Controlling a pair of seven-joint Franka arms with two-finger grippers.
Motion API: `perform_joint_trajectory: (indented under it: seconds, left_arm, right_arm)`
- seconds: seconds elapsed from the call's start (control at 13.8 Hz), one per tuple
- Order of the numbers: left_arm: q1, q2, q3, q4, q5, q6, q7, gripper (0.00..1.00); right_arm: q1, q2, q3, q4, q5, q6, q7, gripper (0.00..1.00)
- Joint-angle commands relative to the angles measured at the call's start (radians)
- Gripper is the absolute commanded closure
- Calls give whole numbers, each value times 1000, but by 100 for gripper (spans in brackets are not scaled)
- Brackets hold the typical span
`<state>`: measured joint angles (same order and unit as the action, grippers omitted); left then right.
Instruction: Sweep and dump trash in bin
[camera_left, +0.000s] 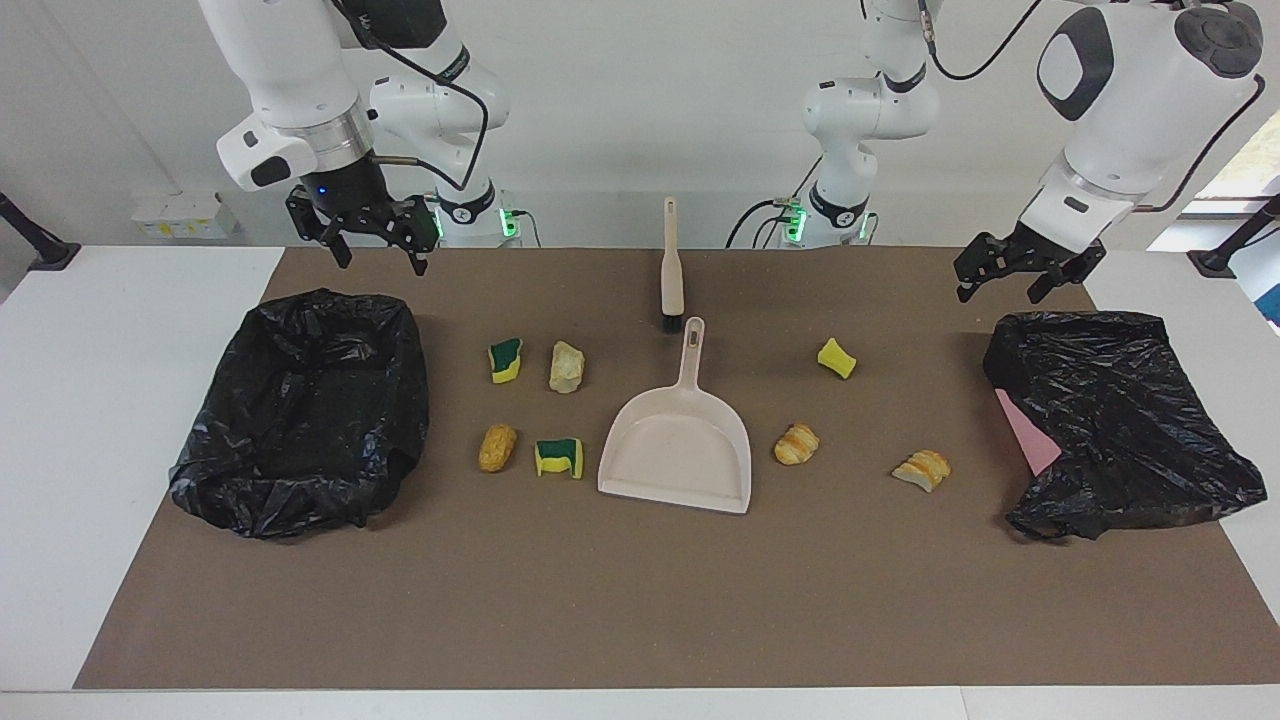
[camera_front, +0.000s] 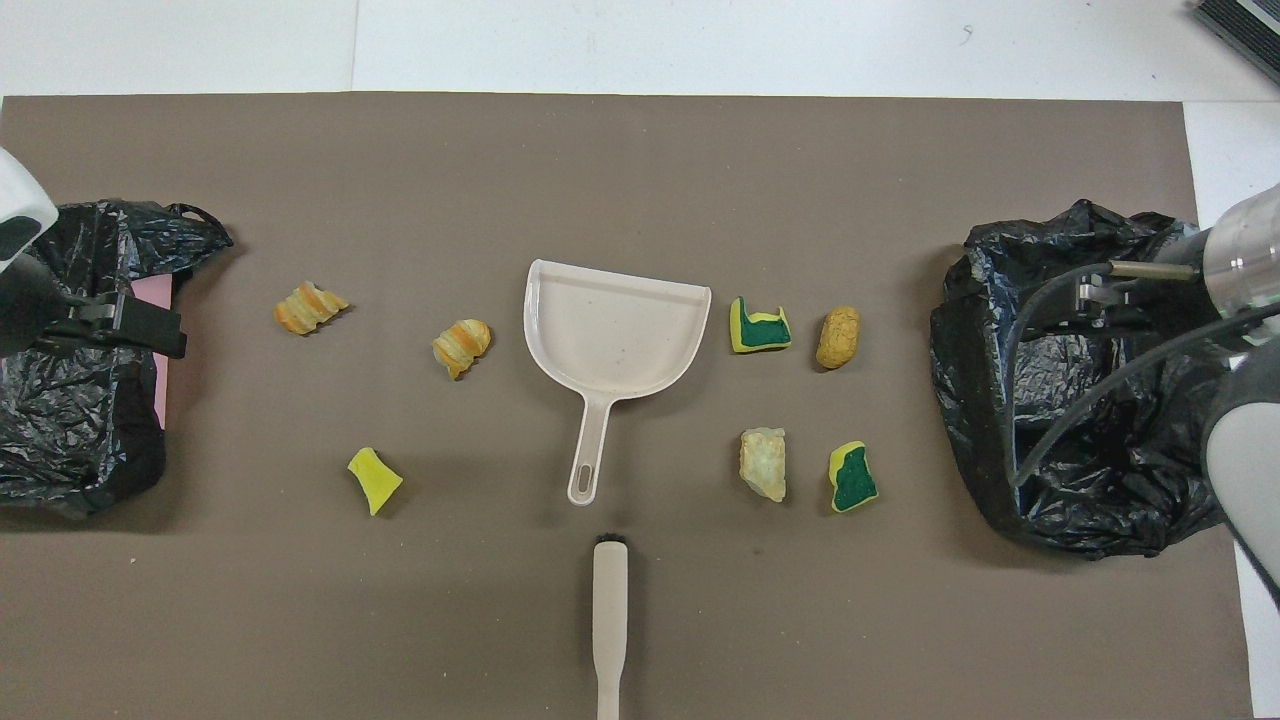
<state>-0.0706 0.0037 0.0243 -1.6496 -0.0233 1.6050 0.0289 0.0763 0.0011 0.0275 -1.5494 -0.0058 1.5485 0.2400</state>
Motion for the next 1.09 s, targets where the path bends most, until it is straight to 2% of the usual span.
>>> perform_joint_trajectory:
  seconds: [0.0, 0.44, 0.58, 0.73, 1.02]
  left_arm:
    - [8, -30, -6, -35, 13, 3, 17, 0]
    - [8, -30, -6, -36, 9, -3, 13, 0]
    - [0, -45, -7, -64, 0, 4, 8, 0]
    - [-20, -71, -18, -128, -4, 10, 5, 0]
    - [-119, -145, -18, -318, -52, 95, 2, 0]
  right_arm:
    - [-10, -27, 3, -37, 7, 21, -28, 0]
    - [-26, -27, 2, -35, 9, 7, -27, 0]
    - [-21, -24, 8, -31, 9, 7, -21, 0]
    - [-15, -27, 11, -34, 10, 8, -16, 0]
    - [2, -26, 17, -32, 10, 5, -1, 0]
